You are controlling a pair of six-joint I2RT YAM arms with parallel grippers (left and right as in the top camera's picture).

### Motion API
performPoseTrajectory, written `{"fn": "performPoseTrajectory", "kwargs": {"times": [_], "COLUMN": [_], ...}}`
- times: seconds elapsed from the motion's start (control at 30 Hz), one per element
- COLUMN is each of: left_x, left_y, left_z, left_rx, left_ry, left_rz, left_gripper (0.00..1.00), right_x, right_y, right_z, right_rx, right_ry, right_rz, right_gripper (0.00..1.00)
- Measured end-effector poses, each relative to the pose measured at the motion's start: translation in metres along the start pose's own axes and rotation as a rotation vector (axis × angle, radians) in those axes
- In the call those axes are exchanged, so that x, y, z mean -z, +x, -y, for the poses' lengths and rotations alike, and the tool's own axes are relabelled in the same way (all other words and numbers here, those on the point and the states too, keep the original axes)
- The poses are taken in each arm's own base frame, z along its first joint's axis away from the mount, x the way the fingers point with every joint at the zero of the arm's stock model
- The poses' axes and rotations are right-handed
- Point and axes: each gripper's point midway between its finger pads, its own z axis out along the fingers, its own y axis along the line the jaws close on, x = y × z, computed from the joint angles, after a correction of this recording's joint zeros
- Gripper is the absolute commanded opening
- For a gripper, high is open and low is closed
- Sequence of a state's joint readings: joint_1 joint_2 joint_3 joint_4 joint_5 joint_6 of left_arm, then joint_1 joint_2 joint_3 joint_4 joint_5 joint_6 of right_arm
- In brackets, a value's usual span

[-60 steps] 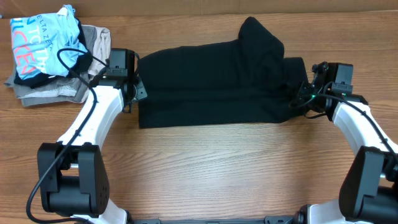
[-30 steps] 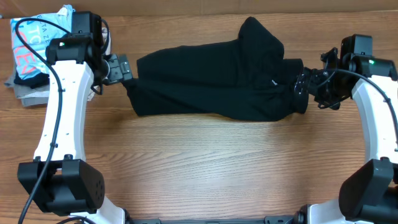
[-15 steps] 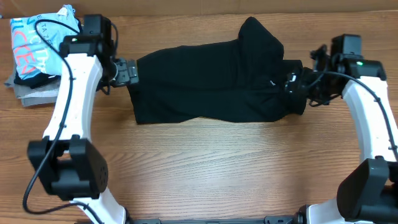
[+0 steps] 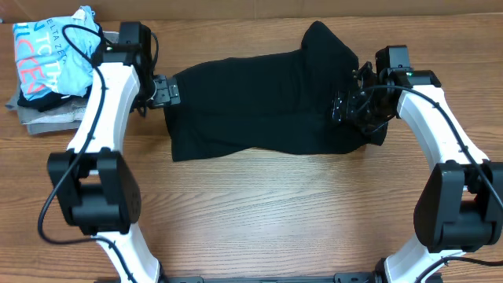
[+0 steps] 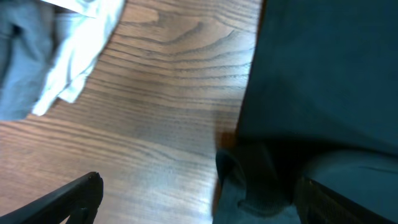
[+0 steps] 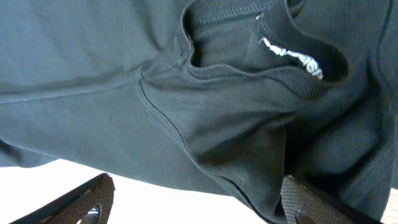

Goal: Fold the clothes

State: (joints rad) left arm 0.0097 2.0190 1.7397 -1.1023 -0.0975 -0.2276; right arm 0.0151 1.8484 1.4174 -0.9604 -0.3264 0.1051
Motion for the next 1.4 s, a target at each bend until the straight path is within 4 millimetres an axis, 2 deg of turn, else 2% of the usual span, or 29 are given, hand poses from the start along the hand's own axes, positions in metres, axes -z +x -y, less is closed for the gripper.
{"fn": "performPoseTrajectory", "kwargs": {"times": [0.1, 0.23, 0.27, 0.47, 0.57, 0.67, 0.83, 1.0, 1.1, 1.2, 1.3, 1.4], "left_x": [-0.022, -0.046, -0.058, -0.064, -0.062, -0.048, -0.009, 0.029, 0.047, 0.056, 0.056, 0.056], "left_y": [0.004, 0.007, 0.009, 0.001, 0.006, 0.008, -0.013, -0.03, -0.042, -0.049, -0.048, -0.048], "left_z": [0.001, 0.002, 0.003, 0.003, -0.001, -0.004, -0.005, -0.005, -0.004, -0.004, -0.004, -0.004], "left_rx": [-0.005, -0.009, -0.011, -0.009, -0.012, -0.016, -0.013, -0.008, -0.002, 0.003, 0.002, 0.001], "left_ry": [-0.014, -0.024, -0.029, -0.035, -0.055, -0.069, -0.07, -0.058, -0.047, -0.043, -0.044, -0.044], "left_rz": [-0.044, -0.084, -0.104, -0.074, -0.097, -0.123, -0.083, -0.029, 0.02, 0.053, 0.048, 0.047], "left_gripper": [1.0, 1.0, 1.0, 1.0, 1.0, 1.0, 1.0, 1.0, 1.0, 1.0, 1.0, 1.0], "right_x": [-0.001, -0.006, -0.009, -0.01, -0.01, -0.009, -0.008, -0.006, -0.014, -0.03, -0.045, -0.046], "right_y": [-0.003, -0.006, -0.006, -0.007, -0.005, -0.006, -0.012, -0.031, -0.036, -0.04, -0.04, -0.048], "right_z": [-0.005, -0.023, -0.029, -0.022, -0.018, -0.017, -0.008, 0.017, 0.035, 0.049, 0.054, 0.052], "right_rx": [0.015, 0.069, 0.085, 0.071, 0.066, 0.06, 0.051, 0.024, -0.002, -0.018, -0.014, -0.003], "right_ry": [-0.012, -0.019, -0.009, 0.042, 0.059, 0.069, 0.102, 0.154, 0.18, 0.194, 0.196, 0.189], "right_rz": [0.014, 0.034, 0.038, 0.045, 0.039, 0.043, 0.07, 0.127, 0.127, 0.117, 0.106, 0.136], "right_gripper": [0.88, 0.86, 0.86, 0.84, 0.84, 0.84, 0.77, 0.68, 0.66, 0.66, 0.65, 0.58]}}
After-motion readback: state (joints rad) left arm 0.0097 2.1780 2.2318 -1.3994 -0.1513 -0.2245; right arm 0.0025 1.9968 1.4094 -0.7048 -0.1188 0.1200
